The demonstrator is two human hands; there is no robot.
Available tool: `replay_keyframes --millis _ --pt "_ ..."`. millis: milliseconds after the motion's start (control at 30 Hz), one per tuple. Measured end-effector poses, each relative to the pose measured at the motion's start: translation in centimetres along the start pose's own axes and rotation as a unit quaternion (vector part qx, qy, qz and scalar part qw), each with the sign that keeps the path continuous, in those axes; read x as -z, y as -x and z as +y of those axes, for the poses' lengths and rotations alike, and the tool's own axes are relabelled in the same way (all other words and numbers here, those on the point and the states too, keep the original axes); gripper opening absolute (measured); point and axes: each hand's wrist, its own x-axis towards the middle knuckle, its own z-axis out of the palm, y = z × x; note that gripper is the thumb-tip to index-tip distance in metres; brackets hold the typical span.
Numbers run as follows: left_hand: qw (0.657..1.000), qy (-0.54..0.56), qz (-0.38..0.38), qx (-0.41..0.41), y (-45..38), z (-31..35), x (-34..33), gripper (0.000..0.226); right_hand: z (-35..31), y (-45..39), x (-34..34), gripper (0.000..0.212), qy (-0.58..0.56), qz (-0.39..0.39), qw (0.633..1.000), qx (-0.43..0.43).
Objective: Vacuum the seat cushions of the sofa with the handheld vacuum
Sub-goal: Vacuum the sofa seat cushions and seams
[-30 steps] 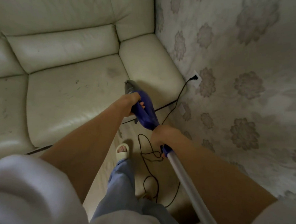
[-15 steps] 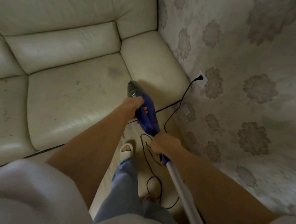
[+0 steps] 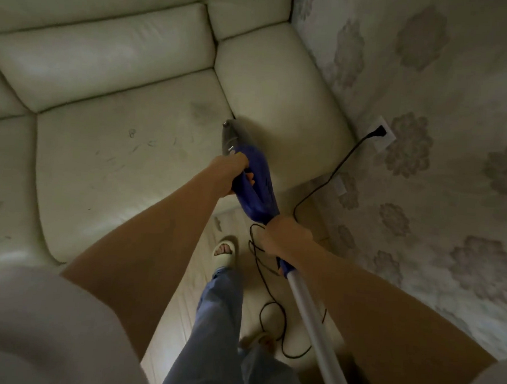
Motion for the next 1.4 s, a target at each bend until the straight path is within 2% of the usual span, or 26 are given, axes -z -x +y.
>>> replay_keyframes --millis 233,333,533,733,900,1033,1133,1200,1267,1400 --pt "0.999 0.018 0.037 -0.020 -3.2 0.6 -0.5 0.010 -0.2 -3.7 -0.6 0.030 0.009 0.021 1.000 -0.014" --pt "0.998 0.011 0.051 -0.025 -5.1 2.0 0.4 0.014 -1.4 -5.7 -0.4 0.029 0.001 0.035 0.999 0.012" --pt "0.998 0.003 0.055 -0.029 -9.0 5.2 1.3 0.017 -3.1 -10.4 1.6 0.030 -0.023 0.037 0.999 0.005" --pt "0.998 0.016 0.054 -0.024 -13.3 9.4 2.6 0.014 -5.9 -15.8 4.3 0.032 -0.038 0.007 0.999 0.003" --pt "0.998 -0.018 0.044 -0.031 -15.2 14.4 3.8 0.021 -8.7 -19.6 7.8 0.030 -0.071 -0.002 0.997 -0.028" --pt "0.996 -0.047 0.040 -0.060 -17.5 18.6 4.7 0.015 -11.2 -22.3 10.9 0.020 -0.088 0.013 0.996 -0.018" --pt "0.997 -0.053 0.031 -0.056 -18.5 20.1 5.5 0.039 -12.5 -23.2 12.5 0.007 -0.100 0.009 0.995 -0.026" --pt "0.997 -0.048 0.023 -0.053 -18.8 20.0 5.8 0.044 -12.5 -23.1 12.5 0.017 -0.100 0.000 0.994 -0.033" --pt "0.998 -0.036 0.015 -0.047 -18.4 19.7 5.8 0.031 -12.3 -22.5 12.5 0.026 -0.086 -0.007 0.996 -0.038" --pt "1.000 -0.001 0.007 -0.029 -17.7 19.3 5.9 0.006 -11.8 -21.5 12.4 0.029 -0.057 -0.006 0.998 -0.030"
